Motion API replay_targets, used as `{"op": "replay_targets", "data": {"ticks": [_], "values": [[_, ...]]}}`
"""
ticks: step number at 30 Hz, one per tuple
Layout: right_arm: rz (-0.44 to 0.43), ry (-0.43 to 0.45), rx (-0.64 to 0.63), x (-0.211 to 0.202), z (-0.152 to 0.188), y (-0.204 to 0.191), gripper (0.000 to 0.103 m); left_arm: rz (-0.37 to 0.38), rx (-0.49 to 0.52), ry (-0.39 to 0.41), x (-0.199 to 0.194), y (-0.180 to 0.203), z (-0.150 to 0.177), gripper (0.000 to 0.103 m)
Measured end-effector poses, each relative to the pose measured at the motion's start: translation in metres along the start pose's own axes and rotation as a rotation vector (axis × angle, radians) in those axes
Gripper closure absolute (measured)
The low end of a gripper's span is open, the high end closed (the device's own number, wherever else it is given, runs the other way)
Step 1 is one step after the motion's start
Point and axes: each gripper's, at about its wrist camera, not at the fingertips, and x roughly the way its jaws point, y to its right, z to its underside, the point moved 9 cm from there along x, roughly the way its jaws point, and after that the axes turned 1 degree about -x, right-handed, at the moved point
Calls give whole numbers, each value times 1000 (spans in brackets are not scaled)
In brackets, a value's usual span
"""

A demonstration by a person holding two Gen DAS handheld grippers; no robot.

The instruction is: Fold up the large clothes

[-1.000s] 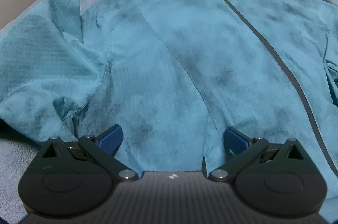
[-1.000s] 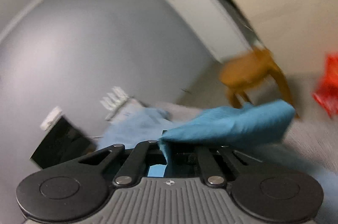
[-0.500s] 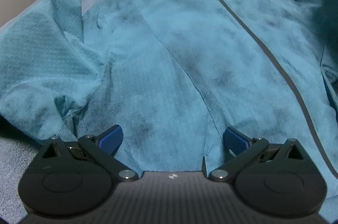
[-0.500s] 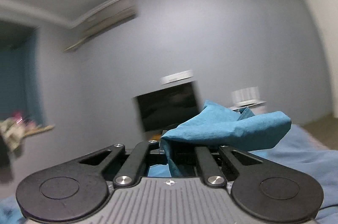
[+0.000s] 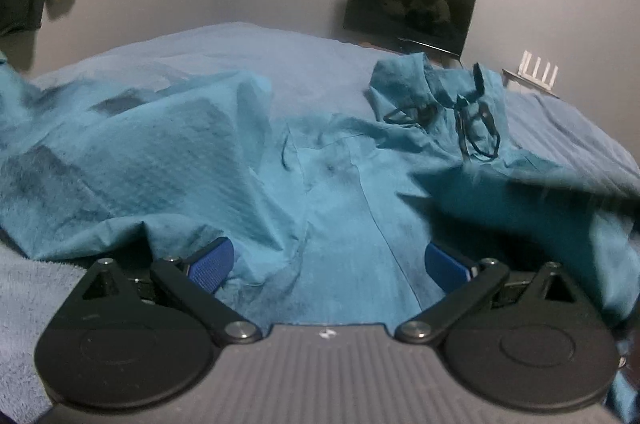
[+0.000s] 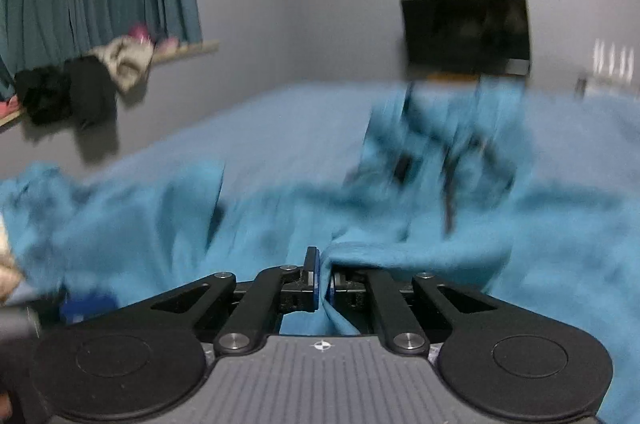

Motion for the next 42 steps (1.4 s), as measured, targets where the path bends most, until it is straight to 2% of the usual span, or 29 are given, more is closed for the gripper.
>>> {"op": "replay_targets", "data": {"ticks": [1, 3, 5, 6, 11, 13, 15, 18, 20, 22, 26, 28, 30, 32, 35, 36, 38, 40, 42], "values": [[-13, -27, 14, -1, 19, -33, 90, 0, -1, -6, 1, 0, 0, 0], [-44, -75, 69, 8, 43, -39, 81, -3, 9, -17, 3, 0, -1, 0], [-79, -83, 157, 1, 53, -25, 53, -3, 13, -20, 1, 0, 1, 0], [-92, -75, 206, -2, 51, -20, 50, -2, 9, -23, 2, -1, 0, 0], [-149, 6, 474, -25, 21, 25, 47, -13, 40, -52, 3, 2, 12, 0], [-160, 11, 545, -16, 16, 32, 47, -16, 57, -58, 5, 3, 13, 0], [-240, 11, 615, -13, 6, 31, 47, -17, 70, -64, 6, 5, 15, 0], [-421, 1, 635, -7, -9, 13, 47, -10, 80, -66, 7, 7, 16, 0], [-478, 8, 610, -10, -18, 7, 47, -4, 76, -60, 5, 7, 16, 0], [-497, 17, 589, -14, -23, 8, 47, 7, 55, -31, 1, 5, 13, 0], [-355, 5, 543, -26, -29, 36, 47, 20, 9, 67, -12, -1, 1, 0], [-217, -11, 420, -37, -32, 55, 47, 19, 28, 67, -10, 1, 1, 0], [-61, -6, 241, -51, -35, 76, 47, 30, 63, 40, -5, 8, 4, 3], [90, -35, 72, -65, -28, 97, 47, 53, 95, 46, -4, 17, 4, 5], [226, -88, -60, -81, -6, 125, 53, 112, 165, 63, -4, 36, 6, 9], [251, -107, -68, -81, 5, 134, 55, 124, 195, 50, -2, 42, 10, 10], [279, -142, -44, -81, 25, 151, 58, 132, 247, -8, 10, 52, 20, 20], [306, -181, -19, -75, 45, 166, 59, 111, 258, -82, 24, 51, 31, 20], [359, -227, -13, -68, 64, 179, 60, 57, 250, -169, 40, 42, 42, 20]]}}
